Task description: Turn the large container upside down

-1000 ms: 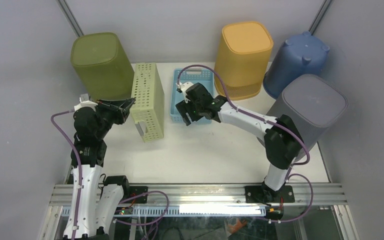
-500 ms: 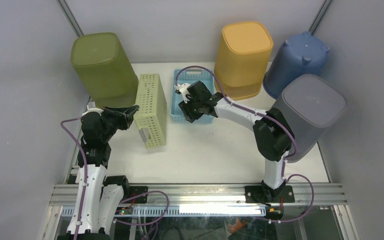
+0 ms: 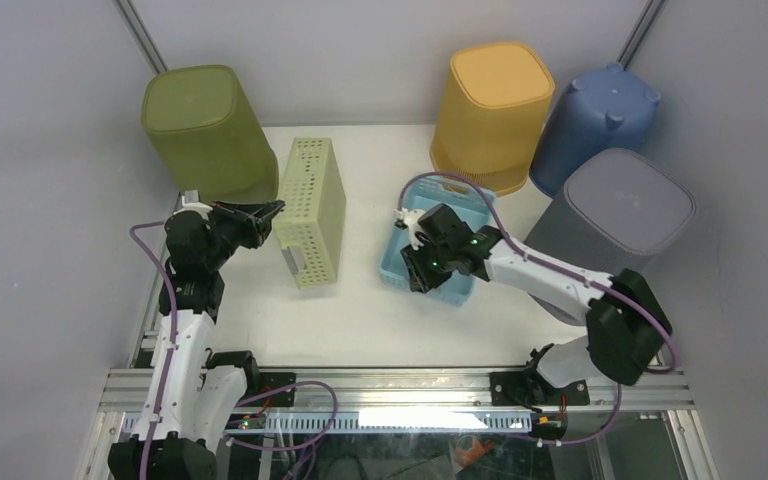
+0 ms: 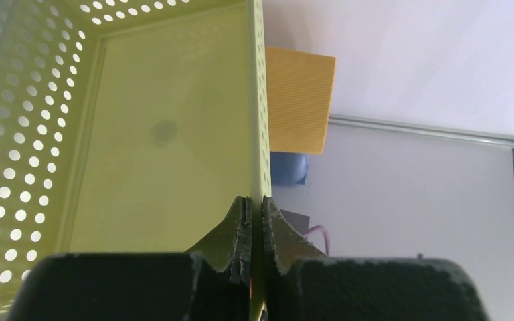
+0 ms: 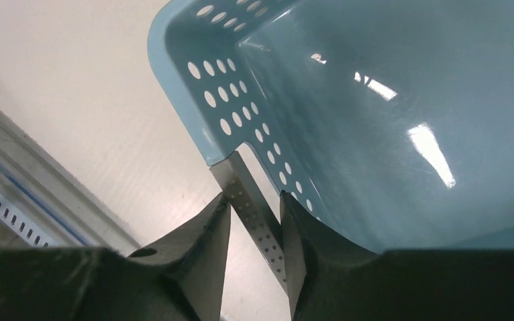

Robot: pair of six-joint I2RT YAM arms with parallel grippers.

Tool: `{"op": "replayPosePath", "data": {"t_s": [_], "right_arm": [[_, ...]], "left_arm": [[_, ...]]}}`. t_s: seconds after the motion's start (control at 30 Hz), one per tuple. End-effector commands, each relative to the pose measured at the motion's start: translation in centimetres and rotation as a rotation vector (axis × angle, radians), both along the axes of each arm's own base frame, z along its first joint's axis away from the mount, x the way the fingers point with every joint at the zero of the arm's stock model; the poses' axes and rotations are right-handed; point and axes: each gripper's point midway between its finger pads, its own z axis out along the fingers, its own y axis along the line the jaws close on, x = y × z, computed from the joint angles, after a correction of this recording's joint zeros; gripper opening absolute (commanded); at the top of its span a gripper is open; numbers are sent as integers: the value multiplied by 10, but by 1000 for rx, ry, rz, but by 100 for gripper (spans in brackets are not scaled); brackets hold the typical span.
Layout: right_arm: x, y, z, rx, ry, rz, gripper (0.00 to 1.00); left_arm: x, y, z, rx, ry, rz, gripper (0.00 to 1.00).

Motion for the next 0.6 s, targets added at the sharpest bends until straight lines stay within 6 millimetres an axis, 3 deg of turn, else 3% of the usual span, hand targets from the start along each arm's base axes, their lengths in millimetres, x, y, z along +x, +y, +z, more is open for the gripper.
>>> {"op": "replayPosePath", "data": {"t_s": [0.0, 0.1, 0.17, 0.27, 0.37, 0.47, 0.57], "right_arm": [[-41, -55, 3, -79, 117, -229, 36], [-73, -80, 1, -108, 204, -315, 37], [-81, -79, 17, -68, 205, -338, 41], [-74, -68, 48, 30, 180, -381, 61], [-61, -58, 70, 101, 136, -401, 83], [-49, -56, 79, 98, 94, -426, 91], [-39, -56, 81, 64, 73, -447, 94]], "left_arm": [[-2, -14, 64, -38, -206, -104, 0], [1, -22, 74, -47, -237, -168, 0], [4, -24, 80, -58, -259, -182, 0], [11, -23, 81, -74, -276, -185, 0], [18, -25, 70, -161, -283, -199, 0], [23, -25, 54, -267, -313, -213, 0], [25, -26, 50, -316, -341, -224, 0]]}}
